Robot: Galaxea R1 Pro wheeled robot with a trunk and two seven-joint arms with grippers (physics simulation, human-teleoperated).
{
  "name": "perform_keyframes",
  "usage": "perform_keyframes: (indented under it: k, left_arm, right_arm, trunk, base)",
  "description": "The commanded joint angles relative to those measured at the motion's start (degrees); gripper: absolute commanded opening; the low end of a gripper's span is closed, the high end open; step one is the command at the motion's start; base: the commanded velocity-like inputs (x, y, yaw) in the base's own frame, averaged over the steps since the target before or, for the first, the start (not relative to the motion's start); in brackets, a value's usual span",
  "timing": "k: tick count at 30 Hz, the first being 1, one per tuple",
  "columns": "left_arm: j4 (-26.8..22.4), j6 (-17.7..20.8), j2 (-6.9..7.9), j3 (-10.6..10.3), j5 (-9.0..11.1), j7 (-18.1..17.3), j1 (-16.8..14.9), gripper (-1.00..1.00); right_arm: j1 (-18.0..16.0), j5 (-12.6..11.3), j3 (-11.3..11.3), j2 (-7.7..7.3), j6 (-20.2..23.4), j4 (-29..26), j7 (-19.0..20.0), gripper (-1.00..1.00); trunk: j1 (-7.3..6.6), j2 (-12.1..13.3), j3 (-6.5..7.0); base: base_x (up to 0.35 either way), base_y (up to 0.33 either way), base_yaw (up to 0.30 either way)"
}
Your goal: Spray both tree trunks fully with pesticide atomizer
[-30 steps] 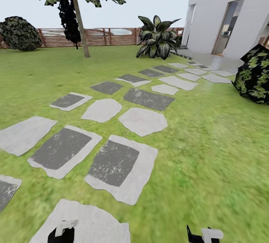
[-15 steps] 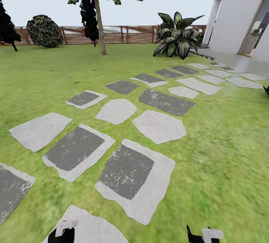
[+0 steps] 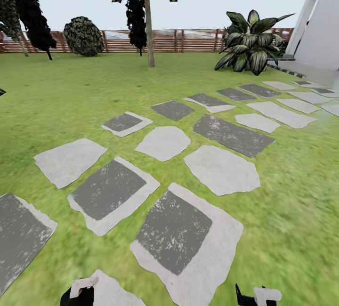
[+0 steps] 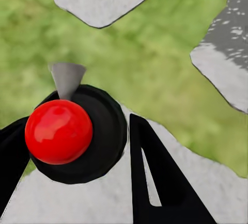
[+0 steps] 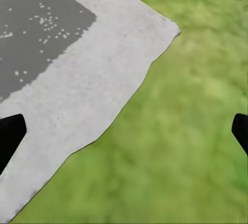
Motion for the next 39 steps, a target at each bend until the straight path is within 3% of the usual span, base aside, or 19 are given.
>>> perform_keyframes:
  k: [1,18,39]
  left_arm:
    - [0.06,-0.19,0.0,-0.1,0.29,0.07,-0.05,-1.0]
    - [0.05,-0.19,0.0,-0.1,0.29,0.07,-0.05,-1.0]
    - [-0.02,-0.19,0.0,-0.1,0.17,0.07,-0.05,-1.0]
  right_arm:
    - [-0.02,0.04,-0.19,0.0,-0.17,0.04,0.02,1.0]
    - [-0.02,0.04,-0.21,0.0,-0.17,0.07,0.02,1.0]
    - [-0.02,0.09,-0.1,-0.11,-0.16,0.24,-0.11,1.0]
  trunk:
    - [0.02,-0.02,-0.09]
    - [0.02,-0.02,-0.86]
    - [0.02,-0.02,-0.92]
  base:
    - [0.34,0.0,0.252]
    - [0.34,0.0,0.24]
    - [0.339,0.0,0.012]
